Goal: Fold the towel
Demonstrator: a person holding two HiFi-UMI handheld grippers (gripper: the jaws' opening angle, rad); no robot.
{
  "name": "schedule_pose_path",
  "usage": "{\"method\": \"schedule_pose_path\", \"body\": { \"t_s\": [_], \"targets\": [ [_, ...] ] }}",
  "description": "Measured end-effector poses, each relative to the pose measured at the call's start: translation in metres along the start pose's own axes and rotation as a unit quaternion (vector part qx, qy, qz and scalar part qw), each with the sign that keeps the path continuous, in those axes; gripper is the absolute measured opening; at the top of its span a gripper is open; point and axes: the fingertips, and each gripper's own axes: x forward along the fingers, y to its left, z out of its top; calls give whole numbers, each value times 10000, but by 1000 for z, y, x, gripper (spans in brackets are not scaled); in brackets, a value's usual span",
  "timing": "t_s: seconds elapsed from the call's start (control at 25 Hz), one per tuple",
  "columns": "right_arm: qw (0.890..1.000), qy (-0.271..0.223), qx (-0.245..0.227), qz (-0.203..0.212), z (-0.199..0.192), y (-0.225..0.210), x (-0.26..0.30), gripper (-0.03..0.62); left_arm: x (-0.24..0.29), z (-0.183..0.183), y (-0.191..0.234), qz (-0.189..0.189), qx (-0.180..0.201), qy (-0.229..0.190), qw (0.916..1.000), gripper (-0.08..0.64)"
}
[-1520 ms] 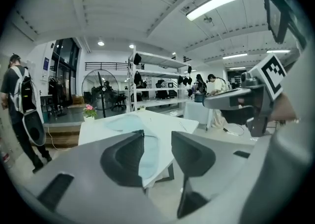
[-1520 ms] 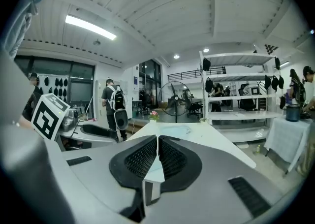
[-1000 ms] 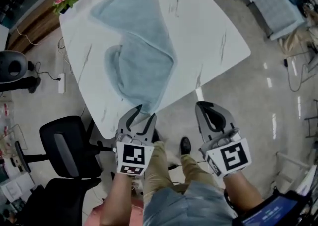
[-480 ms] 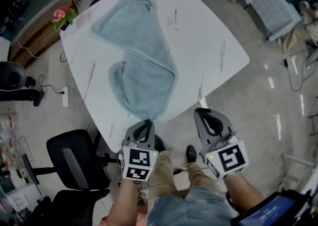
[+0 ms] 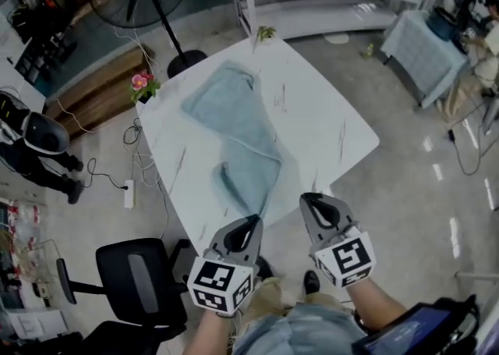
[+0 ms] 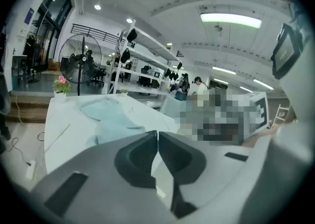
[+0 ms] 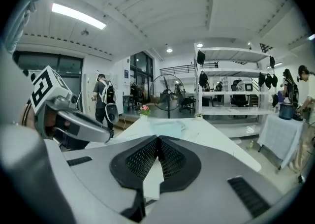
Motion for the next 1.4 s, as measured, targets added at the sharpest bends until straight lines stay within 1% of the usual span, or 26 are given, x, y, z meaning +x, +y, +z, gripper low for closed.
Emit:
{"method": "schedule_pose_path", "body": {
  "t_s": [0.2,0.32,0.44,0.56,0.72,0.84,1.0,1.12,1.28,1.4],
  "targets": [
    [9998,-156,-120,-48,23,7,-14,15,-28,42,-28,-272,-190,-512,9981,15],
    [9995,-260,-190,-73,29,9,-17,15,-39,61,-35,-433,-422,-805,9949,15],
    [9992,-310,-218,-101,36,10,-19,15,-51,76,-32,-464,-722,-1054,9907,15],
    [9994,-263,-208,-113,35,13,-19,15,-66,80,-13,-373,-1125,-1266,9849,15],
    [9997,-81,-210,-28,21,23,-10,15,-80,67,32,-68,-1744,-1428,9742,15],
    [9997,108,-200,97,5,34,1,15,-90,53,70,226,-2092,-1504,9660,14],
    [9991,324,-122,240,-16,49,15,15,-105,36,111,616,-2293,-1554,9589,15],
    [9975,574,-106,407,-36,62,28,15,-114,19,139,871,-2459,-1541,9530,15],
    [9933,875,-55,747,-65,89,49,18,-123,-15,171,1173,-2747,-1421,9437,15],
    [9866,1196,-73,1105,-94,117,62,37,-125,-40,193,1381,-2919,-1283,9377,15]
  ]
}}
